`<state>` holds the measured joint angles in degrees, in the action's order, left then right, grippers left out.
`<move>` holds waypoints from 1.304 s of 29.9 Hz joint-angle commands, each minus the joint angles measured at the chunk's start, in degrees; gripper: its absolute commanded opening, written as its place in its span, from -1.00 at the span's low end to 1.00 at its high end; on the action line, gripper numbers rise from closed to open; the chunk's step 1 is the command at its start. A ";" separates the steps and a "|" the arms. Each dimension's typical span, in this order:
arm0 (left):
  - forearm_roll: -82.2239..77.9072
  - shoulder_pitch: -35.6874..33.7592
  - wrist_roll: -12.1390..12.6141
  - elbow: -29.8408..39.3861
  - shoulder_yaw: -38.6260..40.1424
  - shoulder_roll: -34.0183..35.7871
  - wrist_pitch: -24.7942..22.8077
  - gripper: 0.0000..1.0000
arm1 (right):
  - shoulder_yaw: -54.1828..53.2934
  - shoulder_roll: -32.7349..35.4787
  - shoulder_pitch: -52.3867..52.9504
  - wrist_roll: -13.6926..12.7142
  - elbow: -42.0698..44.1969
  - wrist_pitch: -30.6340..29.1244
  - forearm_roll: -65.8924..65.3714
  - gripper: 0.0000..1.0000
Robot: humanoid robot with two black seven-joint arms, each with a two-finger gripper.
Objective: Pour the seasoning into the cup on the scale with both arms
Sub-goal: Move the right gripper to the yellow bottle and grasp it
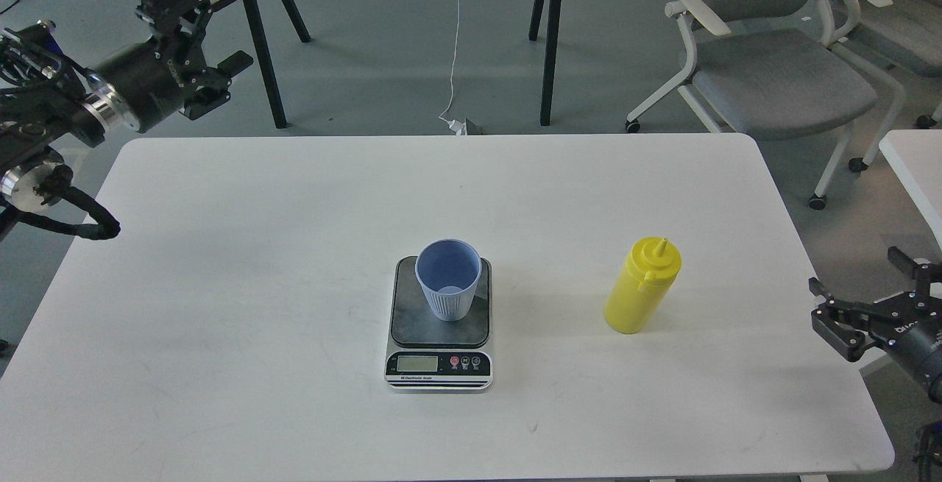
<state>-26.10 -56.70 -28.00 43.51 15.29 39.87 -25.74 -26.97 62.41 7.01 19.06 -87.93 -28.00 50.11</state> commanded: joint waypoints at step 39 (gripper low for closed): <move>-0.18 3.43 0.00 -0.01 -0.09 0.21 -0.01 1.00 | 0.08 -33.93 1.25 -0.17 16.92 0.00 -19.35 0.98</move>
<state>-26.29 -53.79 -28.00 43.50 15.20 40.06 -25.75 -26.73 29.09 8.16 18.89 -71.00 -28.00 31.52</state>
